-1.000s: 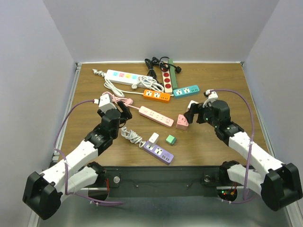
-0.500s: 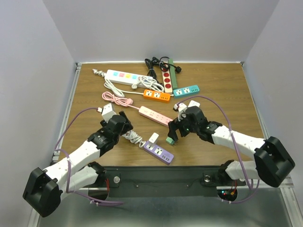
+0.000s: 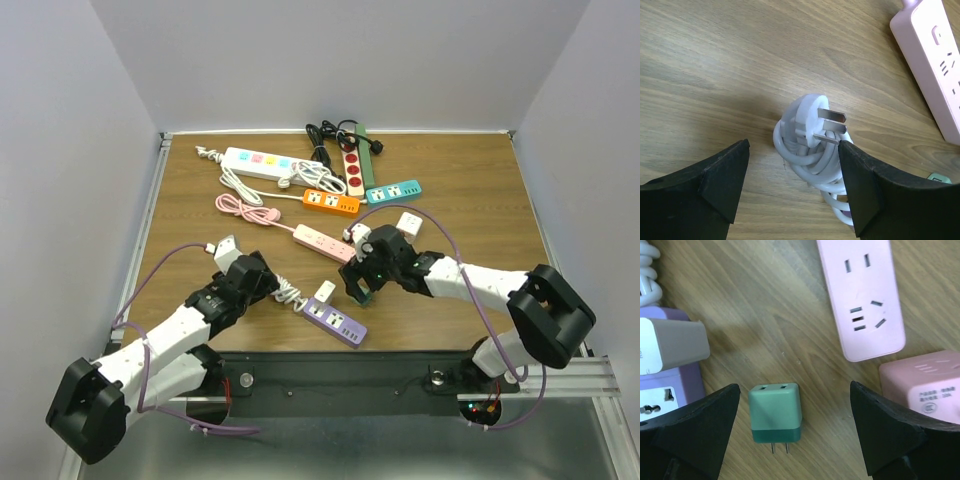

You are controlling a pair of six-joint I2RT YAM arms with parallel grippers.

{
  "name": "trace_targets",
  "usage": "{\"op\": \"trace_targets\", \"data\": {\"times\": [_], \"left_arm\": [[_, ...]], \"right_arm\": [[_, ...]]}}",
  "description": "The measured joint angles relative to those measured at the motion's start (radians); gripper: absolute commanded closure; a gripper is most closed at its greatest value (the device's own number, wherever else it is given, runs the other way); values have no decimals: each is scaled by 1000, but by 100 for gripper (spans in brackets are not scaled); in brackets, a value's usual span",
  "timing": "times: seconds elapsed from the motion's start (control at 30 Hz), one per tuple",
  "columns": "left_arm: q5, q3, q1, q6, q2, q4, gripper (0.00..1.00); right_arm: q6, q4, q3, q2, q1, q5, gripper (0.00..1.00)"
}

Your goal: Insert the plug

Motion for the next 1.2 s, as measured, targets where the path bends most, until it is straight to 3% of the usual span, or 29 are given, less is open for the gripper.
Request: {"op": "trace_targets", "data": {"times": [0.3, 0.5, 0.6, 0.77, 0.83, 0.87, 0.93, 1.2], "left_arm": [[55, -8, 0, -15, 108, 136, 18], [66, -8, 0, -14, 141, 191, 38], [69, -8, 0, -16, 154, 216, 46], [79, -12, 0, -17, 179, 254, 78], [84, -15, -1, -16, 178, 262, 86], [84, -15, -1, -15, 177, 264, 95], [83, -23, -1, -14, 169, 270, 100], [63, -17, -5, 54, 166, 288, 100]], "right_arm": [[-19, -42, 5, 40, 37, 15, 10], [-32, -53, 29, 73, 45, 22, 39], [-35, -59, 42, 93, 45, 21, 46], [-36, -73, 61, 117, 49, 14, 56], [-35, -75, 67, 122, 50, 14, 71], [-34, -78, 71, 125, 50, 15, 83], [-27, -82, 72, 126, 50, 18, 100], [69, -112, 99, 125, 50, 102, 100]]}}
